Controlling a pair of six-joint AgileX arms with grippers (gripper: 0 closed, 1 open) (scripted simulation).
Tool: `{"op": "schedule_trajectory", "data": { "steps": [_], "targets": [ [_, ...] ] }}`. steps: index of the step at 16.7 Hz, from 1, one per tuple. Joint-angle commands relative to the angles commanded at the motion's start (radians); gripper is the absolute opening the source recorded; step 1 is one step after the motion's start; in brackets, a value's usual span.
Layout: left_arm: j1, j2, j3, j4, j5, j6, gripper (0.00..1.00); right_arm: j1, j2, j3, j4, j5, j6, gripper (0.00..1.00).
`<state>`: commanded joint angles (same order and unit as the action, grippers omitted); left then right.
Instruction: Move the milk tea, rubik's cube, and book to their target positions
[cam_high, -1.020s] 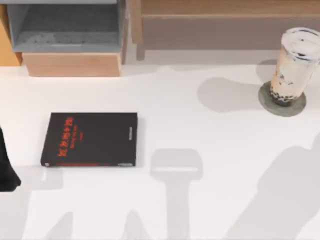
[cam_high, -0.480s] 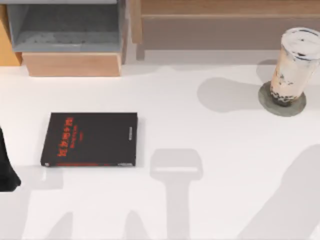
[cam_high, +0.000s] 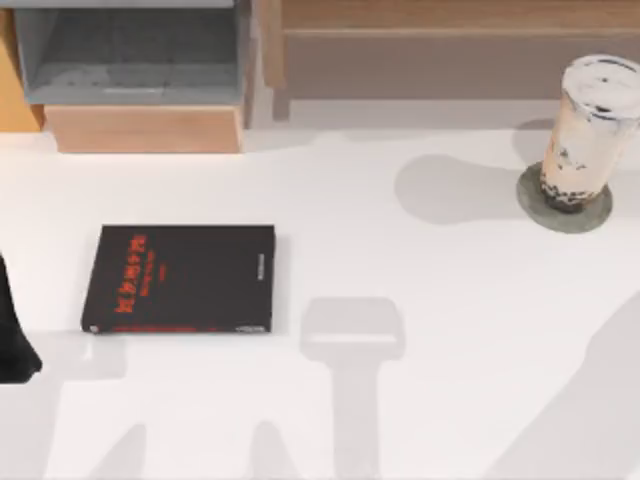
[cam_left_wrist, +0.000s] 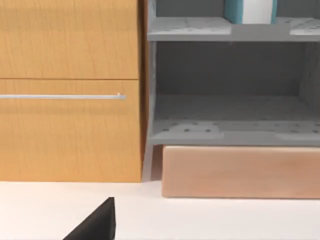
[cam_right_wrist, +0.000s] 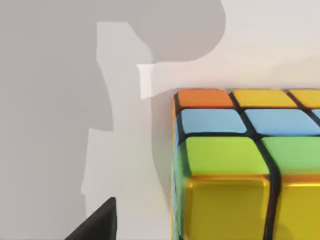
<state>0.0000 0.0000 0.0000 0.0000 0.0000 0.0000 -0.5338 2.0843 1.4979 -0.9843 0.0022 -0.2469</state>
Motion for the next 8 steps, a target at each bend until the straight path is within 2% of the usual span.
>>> {"op": "schedule_trajectory", "data": {
  "steps": [8],
  "targets": [
    [0.000, 0.000, 0.000, 0.000, 0.000, 0.000, 1.00, 0.000, 0.000, 0.000, 0.000, 0.000, 0.000, 0.32]
  ]
}}
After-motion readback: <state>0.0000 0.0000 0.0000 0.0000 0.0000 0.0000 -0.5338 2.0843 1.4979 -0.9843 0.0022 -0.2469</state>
